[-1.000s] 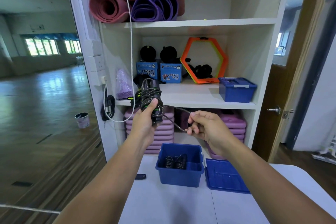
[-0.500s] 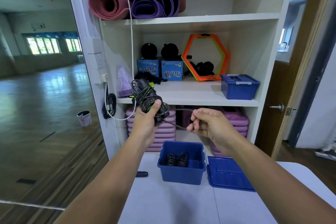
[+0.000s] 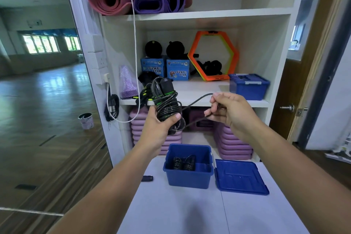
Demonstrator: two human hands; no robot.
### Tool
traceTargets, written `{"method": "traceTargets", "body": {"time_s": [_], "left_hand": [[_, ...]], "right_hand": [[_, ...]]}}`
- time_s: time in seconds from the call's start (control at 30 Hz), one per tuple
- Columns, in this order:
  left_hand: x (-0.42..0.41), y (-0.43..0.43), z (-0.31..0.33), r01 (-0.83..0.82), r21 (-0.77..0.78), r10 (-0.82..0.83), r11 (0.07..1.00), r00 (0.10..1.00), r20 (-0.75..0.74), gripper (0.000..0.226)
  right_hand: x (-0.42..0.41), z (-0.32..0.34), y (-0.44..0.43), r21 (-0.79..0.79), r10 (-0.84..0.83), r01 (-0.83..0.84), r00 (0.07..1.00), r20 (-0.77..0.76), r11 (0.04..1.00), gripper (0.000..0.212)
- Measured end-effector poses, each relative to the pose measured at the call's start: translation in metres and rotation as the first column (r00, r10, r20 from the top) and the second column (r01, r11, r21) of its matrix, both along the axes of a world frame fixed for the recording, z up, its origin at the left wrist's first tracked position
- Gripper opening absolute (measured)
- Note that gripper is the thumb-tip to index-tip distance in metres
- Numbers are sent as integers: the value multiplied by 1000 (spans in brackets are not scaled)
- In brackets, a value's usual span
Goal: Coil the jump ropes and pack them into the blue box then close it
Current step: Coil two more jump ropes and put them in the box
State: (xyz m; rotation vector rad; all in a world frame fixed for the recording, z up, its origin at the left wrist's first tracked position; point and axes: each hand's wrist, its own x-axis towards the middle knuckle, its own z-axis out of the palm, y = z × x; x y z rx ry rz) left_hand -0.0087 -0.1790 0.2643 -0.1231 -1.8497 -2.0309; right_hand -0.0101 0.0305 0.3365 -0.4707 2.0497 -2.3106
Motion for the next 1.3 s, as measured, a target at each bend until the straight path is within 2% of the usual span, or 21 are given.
{"method": "traceTargets", "body": {"time_s": [0.2,0.47,0.57,0.7,0.83,0.97,1.07,1.17,1.3], "left_hand": [[8,6,-2,85,-53,-85,995,996,2,44],[14,20,-4,252,-118,-241,960,965,100,40],[19,23,6,353,-61,-341,934,928,149,38],[29,18,12,451,1,-443,893,877,185,50],[38,14,4,467,-18,-452,884,864,223,49],[41,10,-6,411,-65,-386,910,892,234,43],[43,5,-8,384,-167,-343,908,911,227,51],[47,0,-5,394,-265,-343,880,914,217,47],[49,-11,2,388,-361,-353,848,922,161,49]], "right_hand": [[-9,7,4,-41,-55,54,999,1,998,24],[-27,23,6,-48,-105,105,994,-4,993,25],[-35,24,8,-66,-138,139,990,23,988,25],[-44,7,11,-10,-169,172,980,108,985,22],[-49,-8,14,80,-141,126,962,235,989,18],[-52,-15,14,111,-138,106,932,335,988,13],[-53,-19,7,61,-114,98,918,380,993,16],[-51,-16,5,1,-30,32,912,409,999,23],[-52,-8,10,-141,106,-40,861,497,989,18]]}}
